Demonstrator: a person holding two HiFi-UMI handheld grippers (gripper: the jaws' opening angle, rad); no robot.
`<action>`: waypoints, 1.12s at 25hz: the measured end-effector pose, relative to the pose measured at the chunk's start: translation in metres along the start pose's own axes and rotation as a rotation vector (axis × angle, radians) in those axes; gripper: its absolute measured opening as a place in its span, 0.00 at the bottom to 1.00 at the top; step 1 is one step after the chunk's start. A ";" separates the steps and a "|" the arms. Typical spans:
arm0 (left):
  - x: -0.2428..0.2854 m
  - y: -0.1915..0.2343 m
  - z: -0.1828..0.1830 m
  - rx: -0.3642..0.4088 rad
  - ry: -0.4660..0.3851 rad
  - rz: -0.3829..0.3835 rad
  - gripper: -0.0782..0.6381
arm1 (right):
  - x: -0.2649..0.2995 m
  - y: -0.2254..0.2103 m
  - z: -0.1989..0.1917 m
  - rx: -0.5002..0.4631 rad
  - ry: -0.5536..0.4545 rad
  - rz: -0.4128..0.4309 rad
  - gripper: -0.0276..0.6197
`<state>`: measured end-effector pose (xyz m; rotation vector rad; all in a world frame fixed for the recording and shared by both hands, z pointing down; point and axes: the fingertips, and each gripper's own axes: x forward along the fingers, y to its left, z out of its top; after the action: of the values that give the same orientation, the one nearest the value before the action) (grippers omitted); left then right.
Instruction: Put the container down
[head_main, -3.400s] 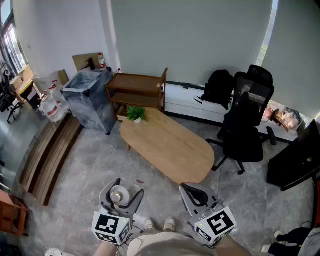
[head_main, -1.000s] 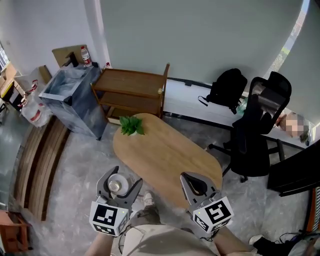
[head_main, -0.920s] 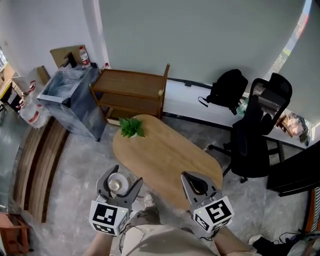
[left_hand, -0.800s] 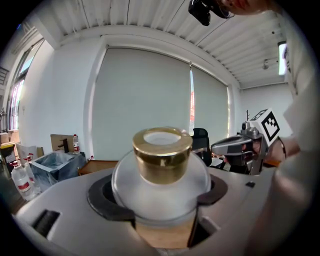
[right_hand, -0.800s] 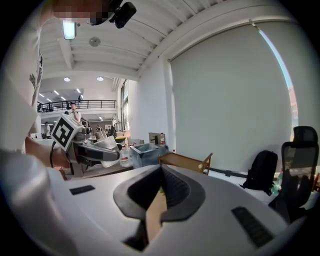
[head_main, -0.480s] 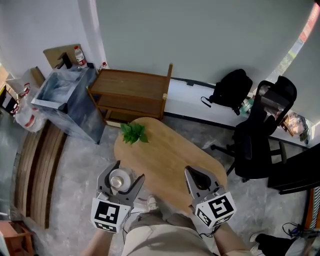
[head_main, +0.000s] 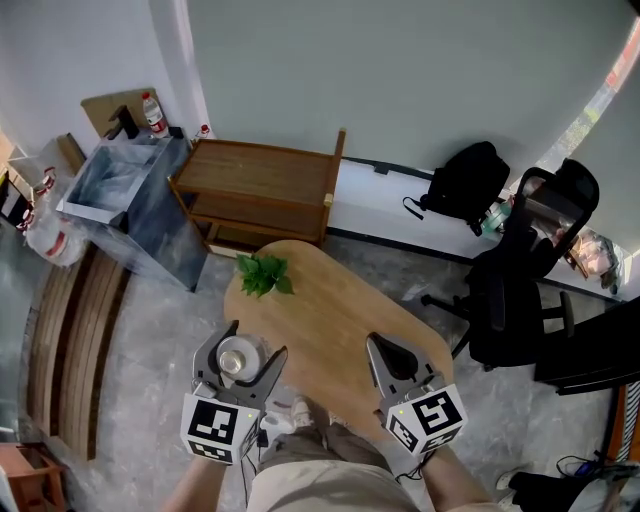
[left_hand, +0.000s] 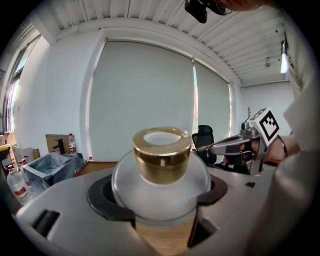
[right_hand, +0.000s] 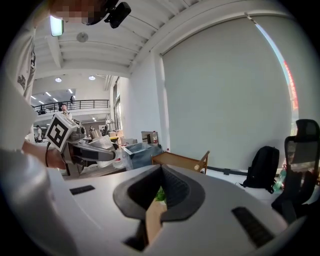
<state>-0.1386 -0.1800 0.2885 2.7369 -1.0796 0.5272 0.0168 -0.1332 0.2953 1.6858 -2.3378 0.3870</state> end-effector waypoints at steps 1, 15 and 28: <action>0.008 0.001 0.001 -0.001 -0.002 0.000 0.58 | 0.004 -0.004 -0.001 -0.002 0.002 0.000 0.04; 0.193 0.036 -0.023 -0.006 -0.069 0.026 0.58 | 0.124 -0.093 -0.038 0.003 -0.010 0.011 0.04; 0.355 0.063 -0.170 -0.022 -0.007 0.034 0.58 | 0.244 -0.159 -0.154 0.086 -0.020 -0.004 0.04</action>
<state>0.0138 -0.4048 0.5801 2.7086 -1.1280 0.5072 0.0974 -0.3449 0.5349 1.7401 -2.3629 0.4789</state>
